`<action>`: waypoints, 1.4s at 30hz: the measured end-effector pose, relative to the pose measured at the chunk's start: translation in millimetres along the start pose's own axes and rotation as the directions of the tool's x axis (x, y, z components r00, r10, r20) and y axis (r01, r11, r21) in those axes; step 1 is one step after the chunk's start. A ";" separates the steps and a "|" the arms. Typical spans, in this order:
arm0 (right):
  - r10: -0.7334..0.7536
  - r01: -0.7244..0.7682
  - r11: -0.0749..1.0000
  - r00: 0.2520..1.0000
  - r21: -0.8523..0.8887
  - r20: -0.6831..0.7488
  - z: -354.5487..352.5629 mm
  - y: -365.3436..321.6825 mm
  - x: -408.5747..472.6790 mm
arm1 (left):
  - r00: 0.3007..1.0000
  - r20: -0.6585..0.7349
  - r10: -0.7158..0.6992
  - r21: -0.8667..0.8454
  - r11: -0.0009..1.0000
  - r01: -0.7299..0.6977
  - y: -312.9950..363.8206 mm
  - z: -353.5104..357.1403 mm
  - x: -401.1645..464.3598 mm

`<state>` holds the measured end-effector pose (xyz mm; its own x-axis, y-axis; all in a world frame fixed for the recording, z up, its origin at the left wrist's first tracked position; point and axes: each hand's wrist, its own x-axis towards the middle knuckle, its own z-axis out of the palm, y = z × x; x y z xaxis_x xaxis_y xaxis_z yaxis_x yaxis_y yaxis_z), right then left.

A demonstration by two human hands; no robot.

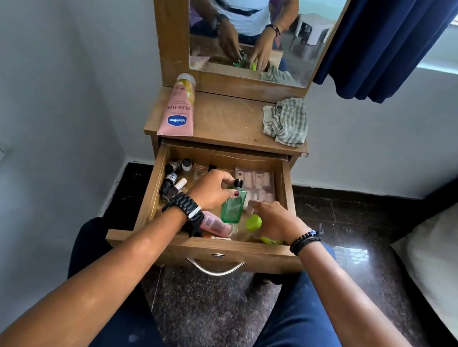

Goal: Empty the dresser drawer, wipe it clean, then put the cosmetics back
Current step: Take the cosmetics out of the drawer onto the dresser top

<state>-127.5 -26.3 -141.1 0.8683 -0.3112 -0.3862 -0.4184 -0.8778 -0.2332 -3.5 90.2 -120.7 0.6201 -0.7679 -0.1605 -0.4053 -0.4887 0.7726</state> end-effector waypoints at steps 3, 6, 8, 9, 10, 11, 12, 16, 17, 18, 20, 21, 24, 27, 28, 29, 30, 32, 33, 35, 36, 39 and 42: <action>0.032 -0.031 0.999 0.999 0.022 -0.035 -7.8 -2.1 -1.9 | 0.999 -0.031 0.009 -0.004 1.000 -0.009 -2.1 -13.1 -3.6; 0.035 -0.017 0.988 0.993 0.156 -0.114 -33.7 -3.0 -1.8 | 0.996 -0.085 0.013 -0.013 1.000 -0.014 -5.0 -28.7 -4.3; -0.024 0.074 0.962 0.982 0.265 -0.188 -51.6 -6.7 3.3 | 0.991 -0.134 0.006 -0.043 0.999 -0.012 -4.1 -40.2 -3.7; -0.053 0.127 0.934 0.974 0.333 -0.221 -60.5 -10.9 6.8 | 0.987 -0.159 0.004 -0.061 0.998 -0.014 -4.4 -46.6 -2.9; -0.082 0.182 0.900 0.963 0.397 -0.258 -68.1 -14.7 11.4 | 0.983 -0.184 0.005 -0.082 0.996 -0.021 -4.3 -52.9 -2.3; -0.103 0.237 0.866 0.946 0.440 -0.307 -76.0 -19.2 16.0 | 0.978 -0.208 -0.001 -0.101 0.995 -0.020 -5.2 -59.4 -1.0; -0.109 0.276 0.839 0.930 0.469 -0.352 -83.3 -23.6 21.9 | 0.971 -0.238 0.002 -0.115 0.993 -0.030 -5.3 -66.8 0.6; -0.109 0.383 0.752 0.875 0.537 -0.472 -109.2 -47.0 48.3 | 0.921 -0.390 0.004 -0.107 0.993 -0.050 -5.6 -99.2 7.8; -0.102 0.401 0.736 0.862 0.545 -0.497 -114.6 -52.4 57.2 | 0.903 -0.429 0.001 -0.108 0.993 -0.052 -5.0 -108.7 9.6; -0.100 0.421 0.727 0.847 0.543 -0.522 -120.0 -59.0 63.2 | 0.885 -0.466 -0.003 -0.106 0.993 -0.053 -6.2 -116.6 11.9; -0.088 0.437 0.739 0.818 0.514 -0.569 -128.0 -69.2 78.6 | 0.847 -0.531 -0.013 -0.108 0.993 -0.052 -9.8 -133.2 17.8; -0.079 0.439 0.743 0.807 0.505 -0.585 -131.3 -74.8 84.3 | 0.832 -0.555 -0.023 -0.105 0.994 -0.043 -13.1 -140.3 21.6; -0.049 0.419 0.757 0.802 0.502 -0.596 -135.1 -86.6 104.0 | 0.772 -0.634 -0.044 -0.077 0.997 -0.007 -20.1 -157.8 33.4; -0.022 0.388 0.784 0.798 0.485 -0.602 -134.3 -93.0 121.3 | 0.718 -0.693 -0.065 -0.058 0.998 0.034 -27.9 -167.3 44.6; -0.017 0.378 0.797 0.794 0.471 -0.608 -132.8 -93.9 125.6 | 0.705 -0.706 -0.070 -0.058 0.997 0.040 -30.9 -168.1 47.5; -0.014 0.371 0.808 0.789 0.458 -0.614 -130.9 -94.8 129.4 | 0.695 -0.714 -0.082 -0.065 0.997 0.051 -34.1 -168.3 50.6; -0.012 0.361 0.818 0.788 0.447 -0.615 -128.7 -95.7 132.5 | 0.686 -0.722 -0.092 -0.071 0.996 0.058 -37.5 -167.9 53.9; -0.020 0.361 0.833 0.776 0.419 -0.630 -124.1 -96.9 137.0 | 0.680 -0.725 -0.106 -0.080 0.994 0.069 -42.9 -165.2 59.6; -0.029 0.367 0.839 0.767 0.402 -0.641 -122.7 -97.7 138.3 | 0.680 -0.726 -0.106 -0.079 0.994 0.070 -44.1 -163.2 61.4; -0.049 0.376 0.845 0.762 0.380 -0.645 -120.7 -99.5 140.8 | 0.676 -0.730 -0.099 -0.074 0.995 0.066 -46.3 -159.4 64.7; -0.060 0.378 0.848 0.764 0.370 -0.642 -119.7 -100.2 141.6 | 0.672 -0.734 -0.101 -0.081 0.995 0.060 -47.0 -157.6 65.8; -0.089 0.385 0.859 0.761 0.337 -0.643 -116.6 -100.3 142.1 | 0.664 -0.739 -0.113 -0.109 0.993 0.048 -48.1 -153.4 65.8; -0.097 0.390 0.861 0.756 0.327 -0.648 -114.7 -99.0 142.0 | 0.677 -0.728 -0.107 -0.107 0.993 0.042 -50.1 -149.9 63.4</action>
<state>67.7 -25.4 -70.5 0.8692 -0.3862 0.3087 -0.1084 -0.7580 -0.6431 156.8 128.1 -77.5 0.9524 -0.1658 0.2559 -0.3046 -0.4733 0.8266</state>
